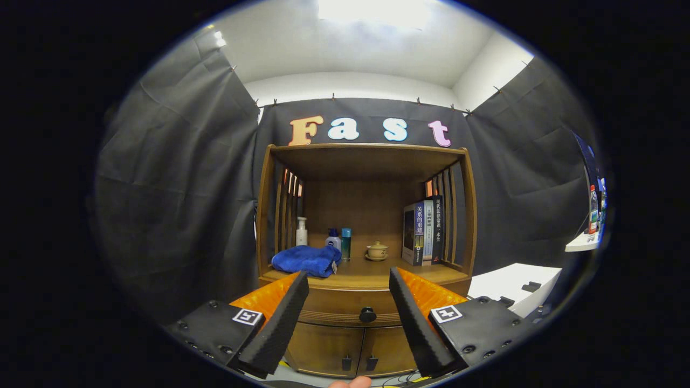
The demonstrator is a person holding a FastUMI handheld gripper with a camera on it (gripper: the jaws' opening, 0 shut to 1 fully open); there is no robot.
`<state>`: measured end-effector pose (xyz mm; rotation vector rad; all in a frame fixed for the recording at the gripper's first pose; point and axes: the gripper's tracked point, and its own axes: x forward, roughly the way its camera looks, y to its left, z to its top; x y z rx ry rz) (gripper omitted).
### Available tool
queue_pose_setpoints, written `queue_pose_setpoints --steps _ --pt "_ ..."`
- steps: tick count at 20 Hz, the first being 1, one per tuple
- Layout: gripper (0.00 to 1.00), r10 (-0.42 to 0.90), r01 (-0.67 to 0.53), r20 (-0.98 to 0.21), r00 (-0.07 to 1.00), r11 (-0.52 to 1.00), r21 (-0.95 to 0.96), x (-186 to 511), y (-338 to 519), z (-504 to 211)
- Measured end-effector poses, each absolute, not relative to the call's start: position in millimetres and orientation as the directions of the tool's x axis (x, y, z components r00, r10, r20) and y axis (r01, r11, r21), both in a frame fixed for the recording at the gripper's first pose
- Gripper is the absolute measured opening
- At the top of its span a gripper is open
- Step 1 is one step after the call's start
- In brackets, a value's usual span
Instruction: Pull open the drawer, take out the items inside it, and place them on the countertop above the cabinet.
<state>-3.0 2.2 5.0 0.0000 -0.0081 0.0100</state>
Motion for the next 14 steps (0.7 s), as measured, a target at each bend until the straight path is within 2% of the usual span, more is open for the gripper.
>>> queue_pose_setpoints --steps 14 --pt "0.98 0.029 -0.029 -0.005 1.000 1.000 -0.004 2.8 5.4 -1.0"
